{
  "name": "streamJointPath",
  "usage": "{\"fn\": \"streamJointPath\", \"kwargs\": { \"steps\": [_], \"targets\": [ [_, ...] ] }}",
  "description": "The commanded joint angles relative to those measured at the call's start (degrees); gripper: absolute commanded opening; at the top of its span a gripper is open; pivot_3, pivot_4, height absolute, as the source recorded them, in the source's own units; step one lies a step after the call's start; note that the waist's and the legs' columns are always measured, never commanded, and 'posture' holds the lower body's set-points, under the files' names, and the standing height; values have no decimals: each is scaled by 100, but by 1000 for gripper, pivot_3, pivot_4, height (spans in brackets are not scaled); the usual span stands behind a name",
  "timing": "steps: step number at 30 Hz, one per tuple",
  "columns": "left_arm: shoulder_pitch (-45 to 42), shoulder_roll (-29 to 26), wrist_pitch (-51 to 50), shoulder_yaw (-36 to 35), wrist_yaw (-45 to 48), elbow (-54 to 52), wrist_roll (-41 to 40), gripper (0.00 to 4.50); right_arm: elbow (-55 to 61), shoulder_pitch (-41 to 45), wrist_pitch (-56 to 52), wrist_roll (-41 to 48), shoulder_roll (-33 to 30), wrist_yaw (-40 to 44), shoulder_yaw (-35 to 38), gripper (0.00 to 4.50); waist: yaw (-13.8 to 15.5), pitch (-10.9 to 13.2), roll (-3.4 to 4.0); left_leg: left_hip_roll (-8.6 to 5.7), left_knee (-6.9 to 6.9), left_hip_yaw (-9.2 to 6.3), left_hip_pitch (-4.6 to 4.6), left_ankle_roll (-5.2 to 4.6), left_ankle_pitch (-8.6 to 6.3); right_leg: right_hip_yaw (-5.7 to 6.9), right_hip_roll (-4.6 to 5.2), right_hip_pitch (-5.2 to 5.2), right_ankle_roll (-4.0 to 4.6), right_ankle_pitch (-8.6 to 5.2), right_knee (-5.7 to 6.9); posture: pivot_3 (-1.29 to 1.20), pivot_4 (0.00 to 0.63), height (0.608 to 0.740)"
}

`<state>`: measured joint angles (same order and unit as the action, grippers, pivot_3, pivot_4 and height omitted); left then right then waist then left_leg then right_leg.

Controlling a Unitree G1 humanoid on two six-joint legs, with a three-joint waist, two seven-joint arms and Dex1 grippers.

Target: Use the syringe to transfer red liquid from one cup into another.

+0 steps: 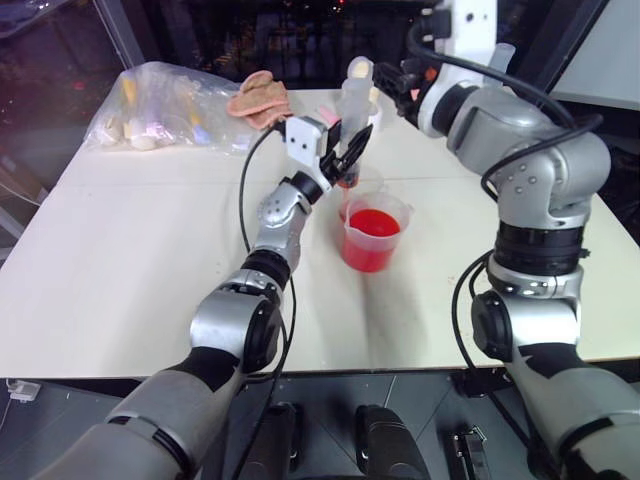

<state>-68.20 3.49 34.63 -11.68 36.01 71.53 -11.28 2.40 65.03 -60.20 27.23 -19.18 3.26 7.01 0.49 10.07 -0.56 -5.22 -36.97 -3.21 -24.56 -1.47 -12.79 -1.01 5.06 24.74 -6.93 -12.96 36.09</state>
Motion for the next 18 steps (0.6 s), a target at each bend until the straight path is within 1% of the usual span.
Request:
{"fn": "streamJointPath", "kwargs": {
  "steps": [1, 7, 18],
  "targets": [
    [-79, 71, 103, 40, 19, -103, 72, 1509, 457, 320, -270, 84, 56, 83, -36, 2421, 0, 0, 0, 0, 0, 0, 0, 0, 0, 0, 0, 1, 0, 0, 1, 0, 150, 740],
    [-95, 92, 101, 18, -1, -96, 100, 1509, 665, 362, -533, 61, 122, 131, -38, 2421, -5, 0, 0, 0, 0, 0, -1, 0, 0, 0, 0, 2, 0, 0, 1, 0, 150, 740],
    [-87, 114, 114, 4, 4, -121, 92, 1509, 393, 256, -246, -365, 115, 261, -243, 2421, -18, 0, 0, 0, 0, 0, -1, 0, 0, 0, 0, 3, 0, 0, 3, 0, 150, 740]
  ]
}}
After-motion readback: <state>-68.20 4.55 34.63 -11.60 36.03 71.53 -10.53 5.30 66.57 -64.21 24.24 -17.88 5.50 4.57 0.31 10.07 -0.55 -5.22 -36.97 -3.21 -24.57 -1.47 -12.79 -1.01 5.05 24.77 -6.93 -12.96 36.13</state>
